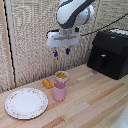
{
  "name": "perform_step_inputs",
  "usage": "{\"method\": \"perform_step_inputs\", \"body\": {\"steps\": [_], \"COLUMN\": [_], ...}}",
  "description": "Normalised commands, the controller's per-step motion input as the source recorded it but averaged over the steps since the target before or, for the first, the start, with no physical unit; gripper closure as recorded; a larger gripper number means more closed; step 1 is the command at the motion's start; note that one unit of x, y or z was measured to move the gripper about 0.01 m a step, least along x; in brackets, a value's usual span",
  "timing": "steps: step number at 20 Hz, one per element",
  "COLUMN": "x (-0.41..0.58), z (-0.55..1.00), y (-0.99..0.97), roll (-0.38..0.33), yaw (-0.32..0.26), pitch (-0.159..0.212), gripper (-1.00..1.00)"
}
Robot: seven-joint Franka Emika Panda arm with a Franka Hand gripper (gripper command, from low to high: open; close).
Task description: Carefully navigate your gripper to the air fryer's handle. Confidently seize the handle using your gripper. Gradually bring the handle toward yourself to access the air fryer.
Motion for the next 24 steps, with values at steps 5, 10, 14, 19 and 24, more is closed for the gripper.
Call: {"method": "perform_step_inputs", "body": {"steps": [5,10,14,19,24], "x": [0.077,0.111,0.109,0.002,0.01], "z": [-0.02,-0.06,0.0,-0.05,-0.07], "y": [0.05,0.0,-0.01,0.0,-0.02], "roll": [-0.145,-0.251,-0.355,-0.375,-0.375], "yaw": [-0.291,-0.297,-0.208,-0.136,-0.149], "pitch": [-0.004,-0.023,-0.031,-0.024,-0.015], "gripper": [-1.0,-1.0,-1.0,-1.0,-1.0]}}
